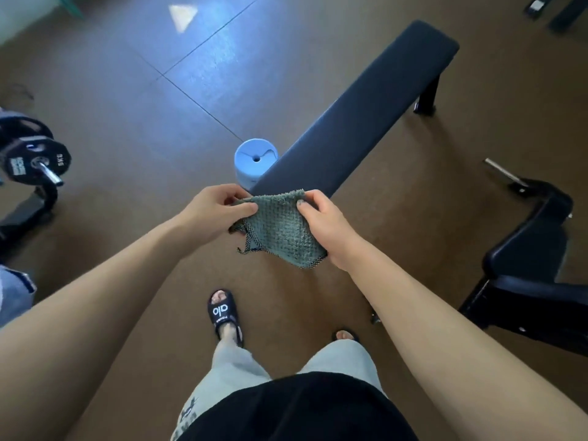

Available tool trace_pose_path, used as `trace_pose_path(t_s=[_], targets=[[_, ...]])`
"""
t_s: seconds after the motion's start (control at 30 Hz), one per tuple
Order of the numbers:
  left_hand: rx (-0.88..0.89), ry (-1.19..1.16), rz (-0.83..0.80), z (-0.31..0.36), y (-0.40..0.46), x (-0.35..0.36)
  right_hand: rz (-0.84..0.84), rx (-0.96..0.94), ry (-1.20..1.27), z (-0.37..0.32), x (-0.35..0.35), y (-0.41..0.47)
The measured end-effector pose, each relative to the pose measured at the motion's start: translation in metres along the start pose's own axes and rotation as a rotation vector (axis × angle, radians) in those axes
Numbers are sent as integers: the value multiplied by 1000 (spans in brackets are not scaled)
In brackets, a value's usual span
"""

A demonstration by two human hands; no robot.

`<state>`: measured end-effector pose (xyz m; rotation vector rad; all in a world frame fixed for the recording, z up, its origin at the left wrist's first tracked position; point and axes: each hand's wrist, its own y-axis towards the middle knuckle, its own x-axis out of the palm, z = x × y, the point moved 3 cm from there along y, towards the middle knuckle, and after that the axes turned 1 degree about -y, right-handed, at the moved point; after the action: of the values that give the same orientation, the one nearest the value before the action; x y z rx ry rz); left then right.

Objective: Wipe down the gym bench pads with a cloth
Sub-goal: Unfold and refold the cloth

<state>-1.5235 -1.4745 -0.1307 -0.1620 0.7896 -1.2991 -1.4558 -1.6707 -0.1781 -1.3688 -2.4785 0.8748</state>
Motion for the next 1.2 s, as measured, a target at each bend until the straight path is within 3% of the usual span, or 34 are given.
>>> trace_pose_path(t_s=[0.23,0.53,0.93,1.2], targets=[[-16,94,-135,-27,118,-121,34,166,196,-47,103,86],[-10,131,-217,-27,264,-187,238,230,459,-85,148,207],[-49,227,-369,-75,466,-214,513,317,418,-72,186,394],[45,394,-524,-173,621,-186,659,374,304,21,221,540]])
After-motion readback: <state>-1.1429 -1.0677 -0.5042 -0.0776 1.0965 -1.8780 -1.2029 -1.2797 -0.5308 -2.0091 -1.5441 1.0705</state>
